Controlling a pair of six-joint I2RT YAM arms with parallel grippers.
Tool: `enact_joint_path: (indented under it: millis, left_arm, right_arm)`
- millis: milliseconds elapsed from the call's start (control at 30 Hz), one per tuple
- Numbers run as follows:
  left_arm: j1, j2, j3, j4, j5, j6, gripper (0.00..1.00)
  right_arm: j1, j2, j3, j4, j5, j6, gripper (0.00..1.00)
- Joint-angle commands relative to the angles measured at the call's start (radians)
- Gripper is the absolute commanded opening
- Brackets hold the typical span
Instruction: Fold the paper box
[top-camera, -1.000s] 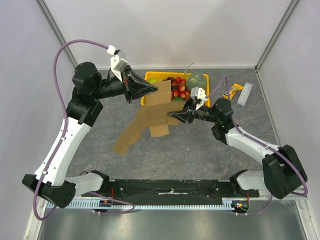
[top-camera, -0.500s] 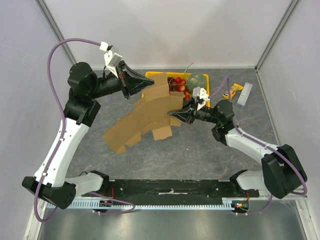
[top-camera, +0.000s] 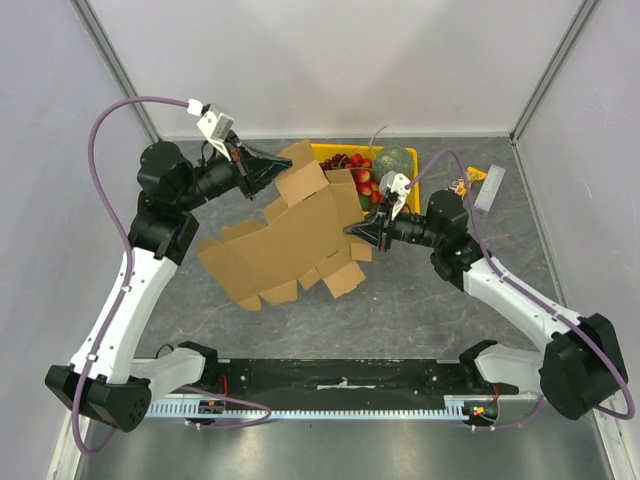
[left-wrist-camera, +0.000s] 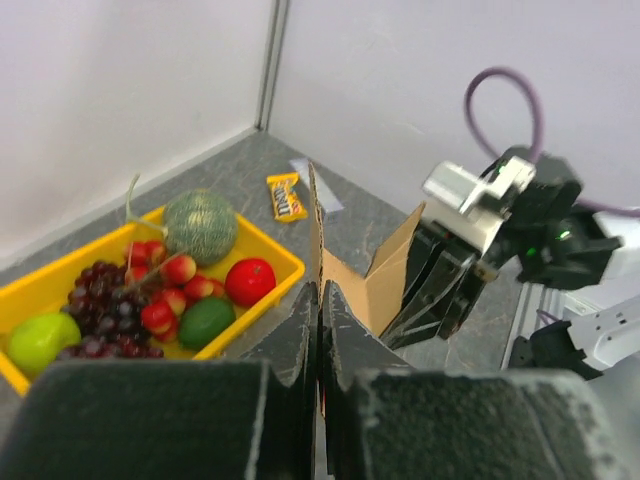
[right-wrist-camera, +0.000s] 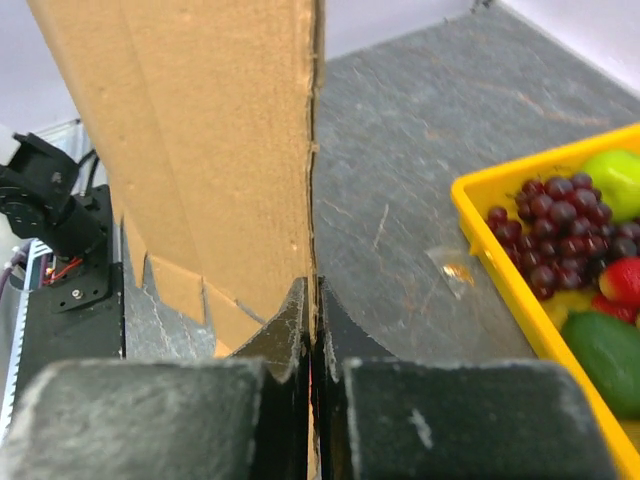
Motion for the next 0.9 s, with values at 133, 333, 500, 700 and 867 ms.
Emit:
enact_joint_path:
  millis: [133, 333, 500, 700, 867]
  left_arm:
    - [0.005, -0.079, -0.202, 0.049, -0.218, -0.051, 0.02]
    - [0.005, -0.128, -0.397, 0.113, -0.361, -0.083, 0.02]
    - [0.003, -0.161, -0.558, 0.199, -0.427, -0.129, 0.02]
    - [0.000, -0.163, -0.687, 0.298, -0.439, -0.150, 0.02]
    - [-0.011, -0.155, -0.771, 0.365, -0.445, -0.173, 0.05]
  right_arm:
    - [-0.003, -0.042, 0.294, -0.769, 0.314, -0.198, 0.00]
    - [-0.003, 0.091, 0.462, -1.134, 0.393, -0.260, 0.00]
    - [-0.003, 0.205, 0.508, -1.320, 0.468, -0.274, 0.00]
    - [-0.003, 0.281, 0.499, -1.333, 0.523, -0.252, 0.00]
    - [-0.003, 0.366, 0.514, -1.325, 0.578, -0.251, 0.00]
